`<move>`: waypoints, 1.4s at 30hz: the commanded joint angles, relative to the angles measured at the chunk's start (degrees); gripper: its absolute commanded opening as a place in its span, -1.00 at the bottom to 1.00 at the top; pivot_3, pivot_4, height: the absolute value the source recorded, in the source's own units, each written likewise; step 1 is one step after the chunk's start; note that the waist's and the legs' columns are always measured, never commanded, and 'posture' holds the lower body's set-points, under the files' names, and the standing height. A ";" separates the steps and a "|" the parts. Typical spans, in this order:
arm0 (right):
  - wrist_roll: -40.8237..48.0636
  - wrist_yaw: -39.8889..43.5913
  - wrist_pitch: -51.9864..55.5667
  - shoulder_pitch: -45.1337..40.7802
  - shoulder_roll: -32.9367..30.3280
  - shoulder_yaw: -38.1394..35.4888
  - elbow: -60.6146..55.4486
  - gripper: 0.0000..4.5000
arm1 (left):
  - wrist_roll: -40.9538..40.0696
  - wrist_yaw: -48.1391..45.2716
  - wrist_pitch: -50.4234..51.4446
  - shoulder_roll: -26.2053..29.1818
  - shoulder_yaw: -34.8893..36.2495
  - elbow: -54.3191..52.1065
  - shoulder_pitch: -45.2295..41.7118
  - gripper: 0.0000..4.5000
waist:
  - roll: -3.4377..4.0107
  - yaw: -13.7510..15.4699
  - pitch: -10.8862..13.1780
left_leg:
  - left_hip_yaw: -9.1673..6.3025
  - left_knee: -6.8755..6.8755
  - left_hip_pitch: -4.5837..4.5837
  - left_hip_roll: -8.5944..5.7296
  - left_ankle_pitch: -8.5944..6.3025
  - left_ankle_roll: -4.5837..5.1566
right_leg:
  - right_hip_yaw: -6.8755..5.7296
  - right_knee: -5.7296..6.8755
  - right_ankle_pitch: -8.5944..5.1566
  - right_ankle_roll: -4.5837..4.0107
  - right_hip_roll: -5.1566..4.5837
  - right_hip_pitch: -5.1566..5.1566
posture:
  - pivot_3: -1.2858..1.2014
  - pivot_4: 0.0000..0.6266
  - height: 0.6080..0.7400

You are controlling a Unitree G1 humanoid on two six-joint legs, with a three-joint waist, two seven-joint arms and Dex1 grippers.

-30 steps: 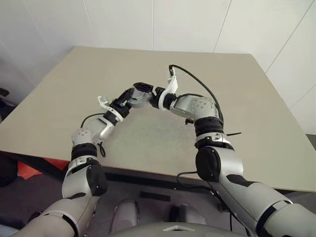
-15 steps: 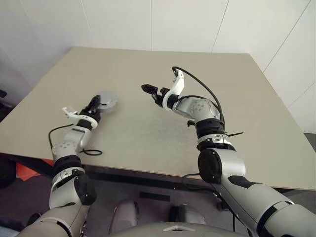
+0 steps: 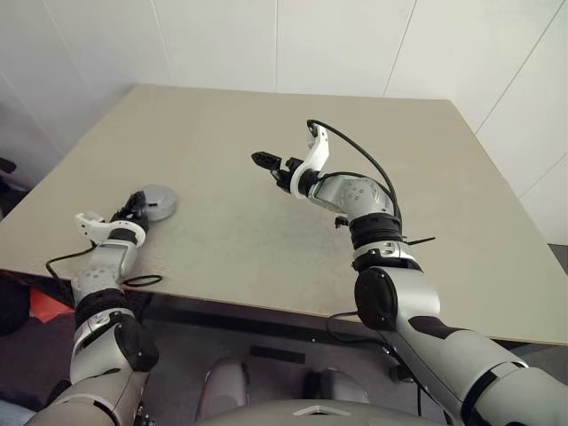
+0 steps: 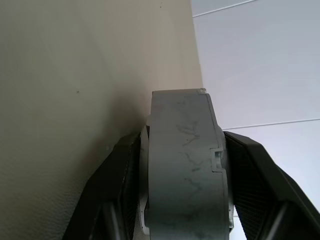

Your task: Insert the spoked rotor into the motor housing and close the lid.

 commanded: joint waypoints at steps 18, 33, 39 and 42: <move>-2.40 3.19 -2.77 -1.03 -0.27 2.85 1.47 0.94 | 12.29 6.37 -25.79 13.18 -0.32 10.40 -2.33 0.99 | -0.01 -1.85 -0.01 | 0.00 -0.17 0.46 0.11 0.05 -0.10 | 0.09 0.01 -0.16 -0.26 0.18 0.28 | 0.03 -1.00 1.00; -21.46 27.53 -32.79 8.39 -12.52 23.38 -6.12 0.94 | 25.11 -20.68 -22.52 5.62 -29.60 -20.38 -1.27 0.99 | -0.37 1.23 0.00 | 0.08 0.05 0.40 -0.07 0.02 -0.06 | 0.09 0.01 -0.07 -0.14 -0.12 0.43 | 0.03 -1.00 1.00; -22.61 29.05 -36.66 6.31 -18.61 20.59 -0.21 0.94 | 30.72 -26.92 -20.05 4.44 -39.65 -25.86 2.23 0.99 | -0.36 -0.03 0.00 | 0.06 0.05 0.38 0.00 0.02 -0.01 | 0.09 0.09 -0.17 -0.31 0.00 0.35 | 0.03 -1.00 1.00; -26.79 27.54 -44.19 6.44 -21.56 21.62 4.57 0.94 | 33.00 -28.74 -19.84 3.31 -42.96 -25.95 3.25 0.99 | -0.36 -0.20 0.00 | 0.06 0.05 0.34 0.00 0.00 0.02 | 0.09 0.08 -0.17 -0.33 0.00 0.29 | 0.03 -1.00 1.00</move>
